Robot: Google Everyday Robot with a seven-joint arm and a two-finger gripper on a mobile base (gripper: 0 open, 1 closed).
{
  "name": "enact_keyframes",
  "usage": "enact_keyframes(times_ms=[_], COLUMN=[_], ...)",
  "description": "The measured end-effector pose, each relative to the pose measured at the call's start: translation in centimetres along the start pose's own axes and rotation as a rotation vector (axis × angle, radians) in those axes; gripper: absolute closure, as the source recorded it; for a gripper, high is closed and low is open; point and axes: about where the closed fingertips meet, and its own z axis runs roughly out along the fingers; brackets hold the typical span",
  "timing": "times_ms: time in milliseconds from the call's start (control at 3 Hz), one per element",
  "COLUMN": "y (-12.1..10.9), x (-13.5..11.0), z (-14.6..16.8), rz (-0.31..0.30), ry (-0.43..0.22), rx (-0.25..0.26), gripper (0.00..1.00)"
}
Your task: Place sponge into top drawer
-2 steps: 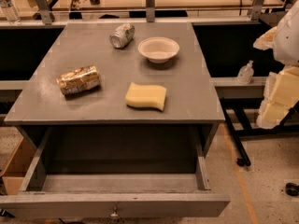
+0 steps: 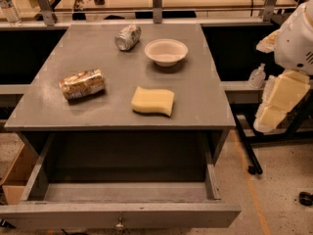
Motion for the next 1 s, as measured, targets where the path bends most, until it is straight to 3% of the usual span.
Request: enact_keyframes(times_ms=[333, 667, 1000], y=[-0.5, -0.8, -0.9], x=[-2.4, -6.6, -8.9], z=[2.8, 6.8, 9.5], rz=[0.040, 0.055, 0.053], ry=[-0.093, -0.205, -0.250], rx=[-0.020, -0.086, -0.135], gripper=[0.00, 0.00, 0.00])
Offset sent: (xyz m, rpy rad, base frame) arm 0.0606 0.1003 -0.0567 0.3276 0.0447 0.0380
